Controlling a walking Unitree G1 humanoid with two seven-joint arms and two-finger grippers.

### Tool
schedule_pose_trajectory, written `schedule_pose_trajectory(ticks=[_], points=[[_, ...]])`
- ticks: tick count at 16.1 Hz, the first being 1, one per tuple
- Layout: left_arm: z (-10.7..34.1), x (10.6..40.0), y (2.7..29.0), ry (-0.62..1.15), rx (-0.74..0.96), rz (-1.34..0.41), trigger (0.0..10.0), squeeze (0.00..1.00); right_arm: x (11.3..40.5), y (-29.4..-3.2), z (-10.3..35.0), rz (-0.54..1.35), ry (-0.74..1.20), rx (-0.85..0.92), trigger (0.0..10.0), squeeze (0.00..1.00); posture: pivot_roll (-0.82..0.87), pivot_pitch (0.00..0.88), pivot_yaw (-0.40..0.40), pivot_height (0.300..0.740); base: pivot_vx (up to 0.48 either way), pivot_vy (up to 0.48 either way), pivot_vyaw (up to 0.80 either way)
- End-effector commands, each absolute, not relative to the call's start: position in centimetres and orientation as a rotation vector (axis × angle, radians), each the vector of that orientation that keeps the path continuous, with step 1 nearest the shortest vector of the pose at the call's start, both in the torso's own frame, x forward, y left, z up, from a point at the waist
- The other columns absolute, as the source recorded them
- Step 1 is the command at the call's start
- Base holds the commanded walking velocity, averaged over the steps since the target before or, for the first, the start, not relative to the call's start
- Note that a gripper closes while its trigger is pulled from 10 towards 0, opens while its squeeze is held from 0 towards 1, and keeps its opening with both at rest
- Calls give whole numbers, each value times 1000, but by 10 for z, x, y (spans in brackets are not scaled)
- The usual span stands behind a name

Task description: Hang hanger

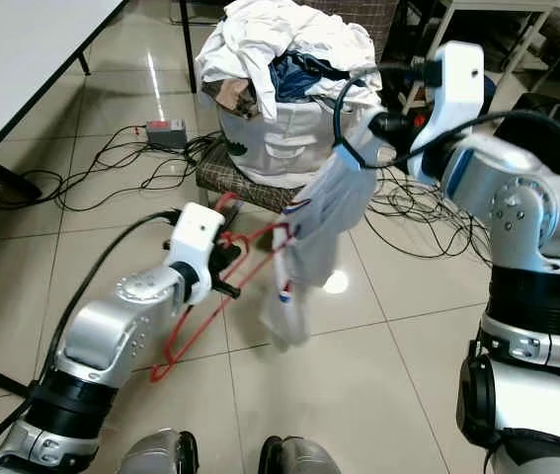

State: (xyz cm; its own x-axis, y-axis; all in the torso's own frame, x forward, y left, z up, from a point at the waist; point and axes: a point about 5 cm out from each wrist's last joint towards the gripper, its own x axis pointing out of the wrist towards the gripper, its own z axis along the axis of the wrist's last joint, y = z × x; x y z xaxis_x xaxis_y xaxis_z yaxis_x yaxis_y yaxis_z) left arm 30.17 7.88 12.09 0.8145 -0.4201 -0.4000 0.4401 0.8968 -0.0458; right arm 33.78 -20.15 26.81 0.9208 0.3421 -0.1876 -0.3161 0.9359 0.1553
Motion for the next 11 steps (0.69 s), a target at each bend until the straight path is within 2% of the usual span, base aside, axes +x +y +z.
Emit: schedule_pose_trajectory(ticks=[1,4,8,11], points=[[149,306,71,269,-22,-486,10000,0,333,-203,273,340,178,62,10000,0,-178,78,-80,740,0,0,0],[165,298,69,201,-76,-561,10000,0,334,-207,267,330,187,38,10000,0,-177,74,-80,740,0,0,0],[165,275,77,223,21,-702,10000,0,337,-213,262,322,195,-16,10000,0,-177,68,-89,740,0,0,0],[173,259,95,138,80,-836,10000,0,341,-226,265,298,194,-37,10000,0,-169,72,-108,740,0,0,0]])
